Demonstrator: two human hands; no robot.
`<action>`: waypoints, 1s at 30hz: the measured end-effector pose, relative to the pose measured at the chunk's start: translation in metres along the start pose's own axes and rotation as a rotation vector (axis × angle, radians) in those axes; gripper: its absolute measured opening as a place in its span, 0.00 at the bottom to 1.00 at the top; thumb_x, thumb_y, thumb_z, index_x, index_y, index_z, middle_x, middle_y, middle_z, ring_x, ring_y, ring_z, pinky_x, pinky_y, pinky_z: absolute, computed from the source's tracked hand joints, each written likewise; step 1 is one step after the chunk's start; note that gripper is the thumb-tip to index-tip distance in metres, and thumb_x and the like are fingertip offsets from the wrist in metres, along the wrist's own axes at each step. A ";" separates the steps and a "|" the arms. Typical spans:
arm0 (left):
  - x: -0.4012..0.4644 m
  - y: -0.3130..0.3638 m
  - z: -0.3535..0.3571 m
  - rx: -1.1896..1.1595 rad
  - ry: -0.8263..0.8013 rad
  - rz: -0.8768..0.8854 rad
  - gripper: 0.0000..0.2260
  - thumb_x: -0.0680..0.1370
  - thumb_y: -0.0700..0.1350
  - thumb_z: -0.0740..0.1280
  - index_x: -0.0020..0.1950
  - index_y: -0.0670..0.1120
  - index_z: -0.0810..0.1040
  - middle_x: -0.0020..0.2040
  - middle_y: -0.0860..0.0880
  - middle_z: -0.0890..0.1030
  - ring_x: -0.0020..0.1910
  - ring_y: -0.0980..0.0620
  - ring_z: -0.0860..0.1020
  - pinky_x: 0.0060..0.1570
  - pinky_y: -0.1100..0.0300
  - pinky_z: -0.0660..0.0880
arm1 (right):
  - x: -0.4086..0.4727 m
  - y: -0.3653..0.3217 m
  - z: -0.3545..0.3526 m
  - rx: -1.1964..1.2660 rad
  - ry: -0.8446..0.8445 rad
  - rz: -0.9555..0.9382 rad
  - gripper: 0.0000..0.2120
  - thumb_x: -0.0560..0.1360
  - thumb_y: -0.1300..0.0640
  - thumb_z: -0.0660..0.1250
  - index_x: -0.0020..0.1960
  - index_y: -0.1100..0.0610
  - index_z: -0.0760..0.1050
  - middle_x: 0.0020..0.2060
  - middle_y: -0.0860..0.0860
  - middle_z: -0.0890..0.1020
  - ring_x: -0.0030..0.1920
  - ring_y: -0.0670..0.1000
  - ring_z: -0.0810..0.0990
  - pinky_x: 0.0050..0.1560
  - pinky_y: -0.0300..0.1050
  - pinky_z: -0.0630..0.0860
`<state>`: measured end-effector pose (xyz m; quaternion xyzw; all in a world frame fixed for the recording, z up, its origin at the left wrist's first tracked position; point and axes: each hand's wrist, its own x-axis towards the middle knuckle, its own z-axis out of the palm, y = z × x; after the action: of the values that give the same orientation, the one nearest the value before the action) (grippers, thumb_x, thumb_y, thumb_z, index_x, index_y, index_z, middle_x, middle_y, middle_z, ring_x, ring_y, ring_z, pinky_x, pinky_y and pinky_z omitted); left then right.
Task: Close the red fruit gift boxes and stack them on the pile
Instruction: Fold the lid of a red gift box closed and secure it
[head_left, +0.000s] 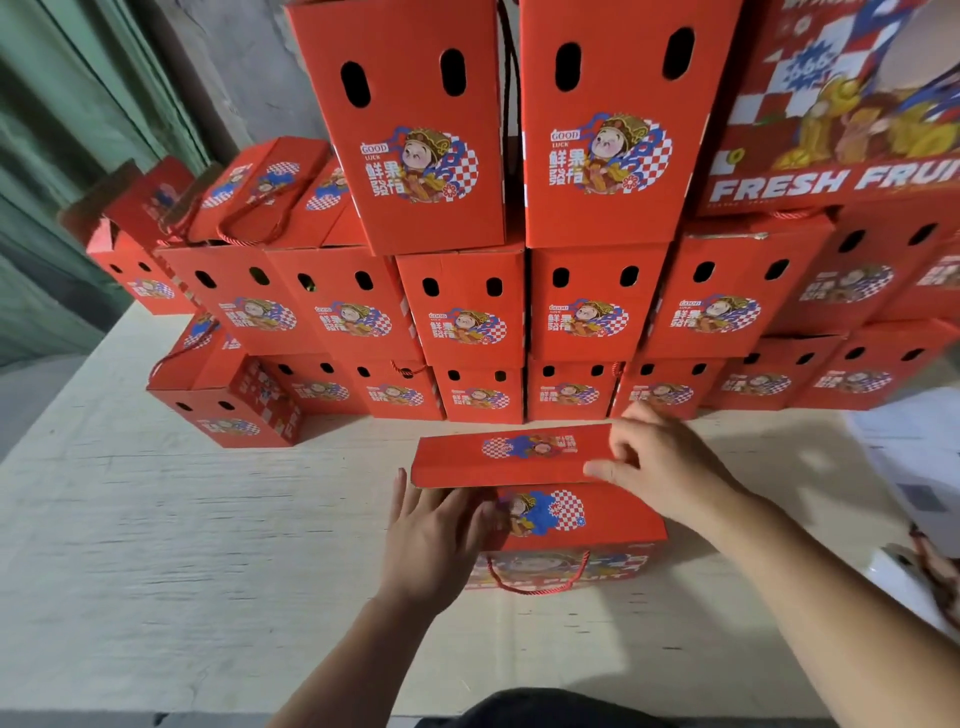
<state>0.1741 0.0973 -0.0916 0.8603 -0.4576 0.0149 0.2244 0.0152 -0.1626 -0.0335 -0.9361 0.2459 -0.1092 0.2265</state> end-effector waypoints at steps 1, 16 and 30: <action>-0.002 0.002 0.000 -0.012 0.019 -0.010 0.16 0.84 0.58 0.61 0.66 0.54 0.81 0.67 0.52 0.80 0.70 0.41 0.73 0.70 0.35 0.70 | 0.000 0.001 0.002 0.029 -0.152 0.045 0.22 0.72 0.30 0.65 0.48 0.49 0.74 0.53 0.44 0.74 0.54 0.52 0.77 0.55 0.52 0.75; 0.078 -0.009 -0.037 0.194 -0.334 0.068 0.34 0.78 0.73 0.57 0.81 0.58 0.66 0.78 0.53 0.71 0.75 0.46 0.69 0.73 0.47 0.68 | 0.011 0.003 0.016 -0.706 -0.290 -0.228 0.34 0.83 0.34 0.53 0.84 0.45 0.50 0.76 0.59 0.72 0.71 0.62 0.76 0.59 0.56 0.80; 0.063 -0.013 -0.014 0.350 -0.371 0.123 0.39 0.78 0.77 0.41 0.85 0.58 0.49 0.79 0.47 0.63 0.77 0.43 0.61 0.80 0.43 0.54 | -0.004 0.004 0.046 -0.384 -0.415 -0.035 0.32 0.79 0.28 0.35 0.74 0.34 0.20 0.77 0.47 0.22 0.78 0.55 0.23 0.78 0.57 0.28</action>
<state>0.2235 0.0594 -0.0693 0.8445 -0.5329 -0.0505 -0.0171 0.0250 -0.1465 -0.0758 -0.9684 0.1942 0.1294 0.0885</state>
